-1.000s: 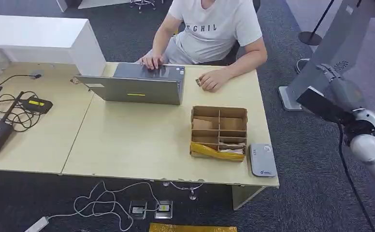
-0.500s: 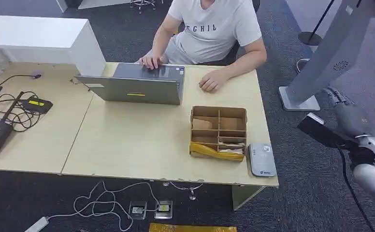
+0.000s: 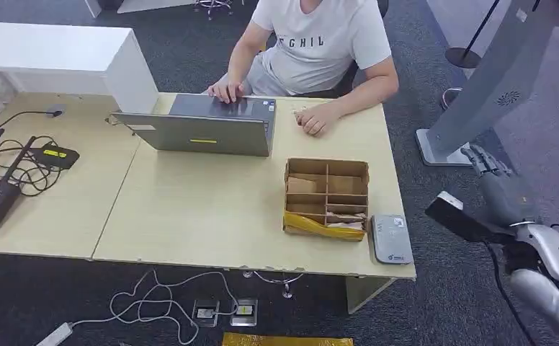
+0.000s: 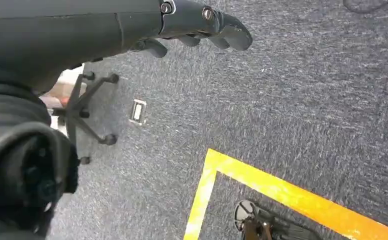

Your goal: Pass the card to the sensor for recognition and then transmit it.

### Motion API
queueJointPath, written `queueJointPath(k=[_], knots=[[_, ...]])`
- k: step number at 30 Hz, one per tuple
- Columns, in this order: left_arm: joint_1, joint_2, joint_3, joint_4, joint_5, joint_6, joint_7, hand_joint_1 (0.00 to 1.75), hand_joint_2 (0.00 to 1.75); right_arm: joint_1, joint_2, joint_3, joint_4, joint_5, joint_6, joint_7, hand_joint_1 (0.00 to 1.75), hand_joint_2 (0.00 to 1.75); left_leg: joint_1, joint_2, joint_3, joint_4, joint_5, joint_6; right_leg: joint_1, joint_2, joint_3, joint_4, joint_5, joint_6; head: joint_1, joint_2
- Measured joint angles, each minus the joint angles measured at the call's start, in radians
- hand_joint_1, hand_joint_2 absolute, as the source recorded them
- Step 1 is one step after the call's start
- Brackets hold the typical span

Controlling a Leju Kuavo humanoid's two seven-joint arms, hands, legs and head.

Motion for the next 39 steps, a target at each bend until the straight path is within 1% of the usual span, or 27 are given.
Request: queueJointPath(k=[3, 5, 8, 11, 17, 19, 23, 32, 36, 39], knots=[[0.0, -0.003, 0.0, 0.0, 0.0, 0.001, 0.008, 0.0, 0.0, 0.038, 0.04, 0.008, 0.0, 0.067, -0.055, 0.008, 0.0, 1.75, 0.001, 0.0, 0.0, 0.0, 0.0, 0.0, 0.001, 0.0, 0.0, 0.0, 0.0, 0.0, 0.0, 0.0], [-0.002, -0.005, 0.0, 0.0, 0.0, 0.004, 0.013, 0.0, 0.0, 0.058, 0.074, 0.017, 0.002, 0.102, -0.073, 0.012, 0.0, 1.75, 0.001, 0.0, 0.0, 0.0, 0.0, 0.0, 0.001, 0.001, 0.0, 0.0, 0.0, 0.0, 0.0, 0.0], [-0.002, -0.008, 0.0, 0.0, 0.005, 0.012, 0.015, 0.0, 0.0, 0.07, 0.103, 0.03, 0.003, 0.123, -0.073, 0.019, 0.0, 1.75, 0.001, 0.0, 0.0, 0.0, 0.0, 0.0, 0.001, 0.0, 0.0, 0.0, 0.0, 0.0, 0.0, 0.0], [-0.002, -0.011, 0.0, 0.0, 0.009, 0.016, 0.018, 0.0, 0.0, 0.073, 0.138, 0.041, 0.009, 0.172, -0.072, 0.022, 0.0, 1.75, 0.001, 0.0, 0.0, 0.0, 0.0, 0.0, 0.001, 0.001, 0.0, 0.0, 0.0, 0.0, 0.0, 0.0], [-0.002, -0.017, 0.0, 0.0, 0.01, 0.027, 0.024, 0.0, 0.0, 0.068, 0.225, 0.052, 0.037, 0.226, -0.049, 0.0, 0.0, 1.75, 0.001, 0.0, 0.0, 0.0, 0.0, 0.0, 0.001, 0.0, 0.0, 0.0, 0.0, 0.0, 0.0, 0.0], [-0.002, -0.018, 0.0, 0.0, 0.01, 0.028, 0.024, 0.0, 0.0, 0.068, 0.245, 0.052, 0.044, 0.229, -0.045, -0.001, 0.0, 1.75, 0.001, 0.0, 0.0, 0.0, 0.0, 0.0, 0.001, 0.0, 0.0, 0.0, 0.0, 0.0, 0.0, 0.0], [-0.002, -0.019, 0.0, 0.0, 0.01, 0.028, 0.024, 0.0, 0.0, 0.067, 0.277, 0.053, 0.057, 0.234, -0.042, 0.0, 0.0, 1.75, 0.001, 0.0, 0.0, 0.0, 0.0, 0.0, 0.001, 0.0, 0.0, 0.0, 0.0, 0.0, 0.0, 0.0], [-0.002, -0.019, 0.0, 0.0, 0.009, 0.027, 0.024, 0.0, 0.0, 0.064, 0.328, 0.05, 0.081, 0.253, -0.039, 0.005, 0.0, 1.75, 0.001, 0.0, 0.0, 0.0, 0.0, 0.0, 0.001, 0.0, 0.0, 0.0, 0.0, 0.0, 0.0, 0.0], [-0.003, -0.019, 0.0, 0.0, 0.009, 0.027, 0.024, 0.0, 0.0, 0.061, 0.363, 0.048, 0.083, 0.263, -0.012, 0.006, 0.0, 1.75, 0.001, 0.0, 0.0, 0.0, 0.0, 0.0, 0.001, 0.0, 0.0, 0.0, 0.0, 0.0, 0.0, 0.0], [-0.002, -0.019, 0.0, 0.0, 0.009, 0.027, 0.024, 0.0, 0.0, 0.054, 0.378, 0.048, 0.083, 0.266, 0.0, 0.011, 0.0, 1.75, 0.001, 0.0, 0.0, 0.0, 0.0, 0.0, 0.001, 0.0, 0.0, 0.0, 0.0, 0.0, 0.0, 0.0]])
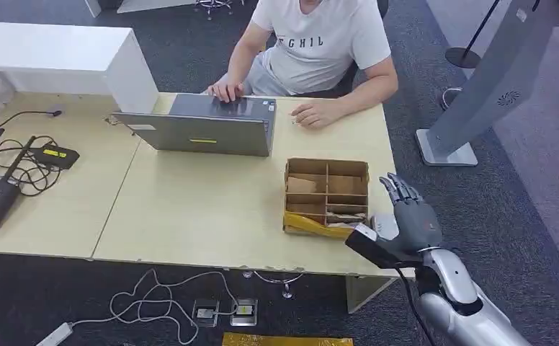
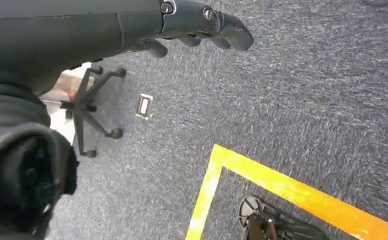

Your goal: Pass the card to the sensor for recognition and then transmit it.

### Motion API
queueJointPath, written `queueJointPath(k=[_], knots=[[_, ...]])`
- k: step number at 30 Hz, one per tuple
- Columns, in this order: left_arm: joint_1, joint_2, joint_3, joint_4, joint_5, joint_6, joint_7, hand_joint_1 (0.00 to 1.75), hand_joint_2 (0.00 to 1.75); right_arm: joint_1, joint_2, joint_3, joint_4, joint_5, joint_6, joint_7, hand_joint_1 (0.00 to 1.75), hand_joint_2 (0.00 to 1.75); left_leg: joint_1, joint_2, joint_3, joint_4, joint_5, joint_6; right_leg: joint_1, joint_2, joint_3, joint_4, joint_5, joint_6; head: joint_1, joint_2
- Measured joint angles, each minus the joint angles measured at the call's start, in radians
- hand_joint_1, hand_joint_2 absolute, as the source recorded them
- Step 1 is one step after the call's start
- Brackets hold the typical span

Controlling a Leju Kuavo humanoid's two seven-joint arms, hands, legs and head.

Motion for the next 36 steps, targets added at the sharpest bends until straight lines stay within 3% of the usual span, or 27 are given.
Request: queueJointPath(k=[14, 36], knots=[[0.0, 0.001, 0.0, 0.0, -0.002, -0.001, 0.0, 0.0, 0.0, -0.009, 0.064, -0.01, 0.0, -0.012, 0.046, -0.031, 0.0, 1.75, 0.0, 0.0, 0.0, 0.0, 0.0, 0.0, 0.0, 0.0, 0.0, 0.0, 0.0, 0.0, 0.0, 0.0], [0.0, 0.002, 0.0, 0.0, -0.002, -0.009, 0.0, 0.0, 0.0, 0.006, 0.1, 0.0, 0.014, 0.015, 0.067, -0.042, 0.0, 1.75, 0.0, 0.0, 0.0, 0.0, 0.0, 0.0, 0.0, 0.0, 0.0, 0.0, 0.0, 0.0, 0.0, 0.0]])
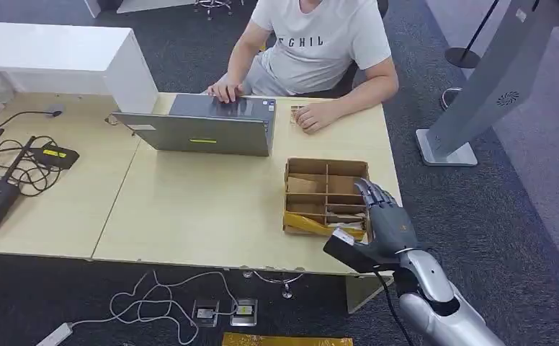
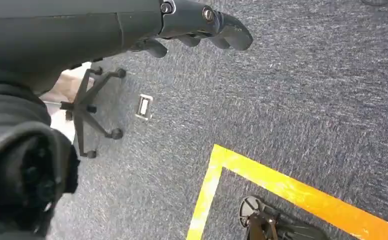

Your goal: Pass the card to the sensor for recognition and then transmit it.

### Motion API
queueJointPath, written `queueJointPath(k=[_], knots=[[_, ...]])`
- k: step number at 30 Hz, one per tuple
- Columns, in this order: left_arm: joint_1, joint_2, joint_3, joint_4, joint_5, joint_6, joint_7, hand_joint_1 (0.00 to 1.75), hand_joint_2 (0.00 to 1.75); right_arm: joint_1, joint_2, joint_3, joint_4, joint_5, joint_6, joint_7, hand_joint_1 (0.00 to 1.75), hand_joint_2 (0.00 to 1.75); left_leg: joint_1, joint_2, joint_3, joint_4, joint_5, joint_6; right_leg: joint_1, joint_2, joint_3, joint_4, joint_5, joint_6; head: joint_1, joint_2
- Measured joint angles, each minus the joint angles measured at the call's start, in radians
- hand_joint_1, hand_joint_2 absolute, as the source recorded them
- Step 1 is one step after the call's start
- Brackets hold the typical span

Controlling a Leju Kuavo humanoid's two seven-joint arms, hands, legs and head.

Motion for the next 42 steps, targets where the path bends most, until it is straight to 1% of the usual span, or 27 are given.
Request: queueJointPath(k=[18, 23, 29, 35, 42], knots=[[0.0, 0.0, 0.001, 0.0, 0.0, -0.003, 0.0, 0.0, 0.0, -0.018, 0.012, 0.0, 0.045, 0.021, -0.018, -0.01, 0.0, 1.75, 0.0, 0.0, 0.0, 0.0, 0.0, 0.0, 0.0, 0.0, 0.0, 0.0, 0.0, 0.0, 0.0, 0.0], [0.0, 0.002, 0.001, 0.0, -0.001, -0.006, 0.0, 0.0, 0.0, -0.026, 0.019, 0.0, 0.061, 0.018, -0.019, -0.018, 0.0, 1.75, 0.0, 0.0, 0.0, 0.0, 0.0, 0.0, 0.0, 0.0, 0.0, 0.0, 0.0, 0.0, 0.0, 0.0], [0.0, 0.002, 0.001, 0.0, -0.01, -0.009, 0.0, 0.0, 0.0, -0.055, 0.041, 0.0, 0.097, 0.006, -0.031, -0.033, 0.0, 1.75, 0.0, 0.0, 0.0, 0.0, 0.0, 0.0, 0.0, 0.0, 0.0, 0.0, 0.0, 0.0, 0.0, 0.0], [0.0, 0.003, 0.001, 0.0, -0.021, -0.024, -0.008, 0.0, 0.0, -0.062, 0.044, -0.005, 0.119, -0.002, -0.034, -0.031, 0.0, 1.75, 0.0, 0.0, 0.0, 0.0, 0.0, 0.0, 0.0, 0.0, 0.0, 0.0, 0.0, 0.0, 0.0, 0.0], [0.0, 0.005, 0.001, 0.0, -0.021, -0.025, -0.009, 0.0, 0.0, -0.063, 0.045, -0.008, 0.135, -0.003, -0.035, -0.029, 0.0, 1.75, 0.0, 0.0, 0.0, 0.0, 0.0, 0.0, 0.0, 0.0, 0.0, 0.0, 0.0, 0.0, 0.0, 0.0]])
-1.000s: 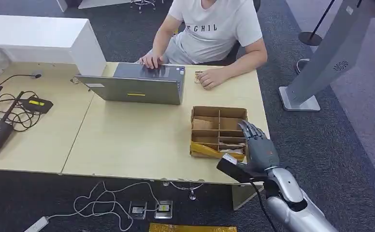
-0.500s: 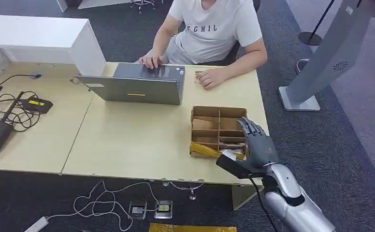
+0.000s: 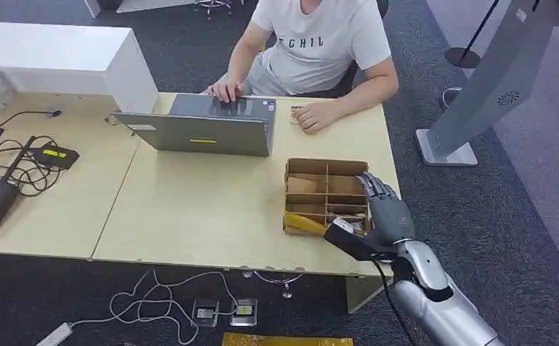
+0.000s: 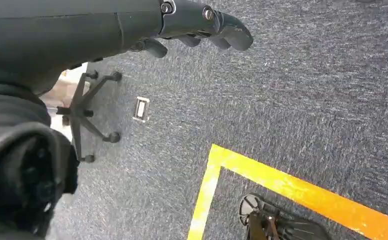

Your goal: Pass the card to the sensor for recognition and then transmit it.

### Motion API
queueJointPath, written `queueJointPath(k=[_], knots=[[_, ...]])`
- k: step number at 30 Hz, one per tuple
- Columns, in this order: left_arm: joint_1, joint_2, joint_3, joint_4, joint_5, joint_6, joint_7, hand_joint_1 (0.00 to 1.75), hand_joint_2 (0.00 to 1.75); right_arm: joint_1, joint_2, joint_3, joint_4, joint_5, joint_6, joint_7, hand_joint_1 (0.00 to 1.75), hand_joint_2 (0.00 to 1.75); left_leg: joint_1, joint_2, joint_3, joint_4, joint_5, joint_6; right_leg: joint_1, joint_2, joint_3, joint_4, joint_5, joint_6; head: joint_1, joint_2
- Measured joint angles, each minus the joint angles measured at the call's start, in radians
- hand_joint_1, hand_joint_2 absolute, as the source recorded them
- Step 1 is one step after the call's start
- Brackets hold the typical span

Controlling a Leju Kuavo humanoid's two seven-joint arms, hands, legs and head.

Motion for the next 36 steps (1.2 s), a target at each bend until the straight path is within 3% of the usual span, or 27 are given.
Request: queueJointPath(k=[36], knots=[[0.0, 0.008, 0.0, 0.0, -0.011, -0.002, 0.0, 0.0, 0.0, -0.002, -0.013, -0.018, -0.006, -0.018, 0.053, 0.018, 0.0, 1.75, 0.0, 0.0, 0.0, 0.0, 0.0, 0.0, 0.0, 0.0, 0.0, 0.0, 0.0, 0.0, 0.0, 0.0]])
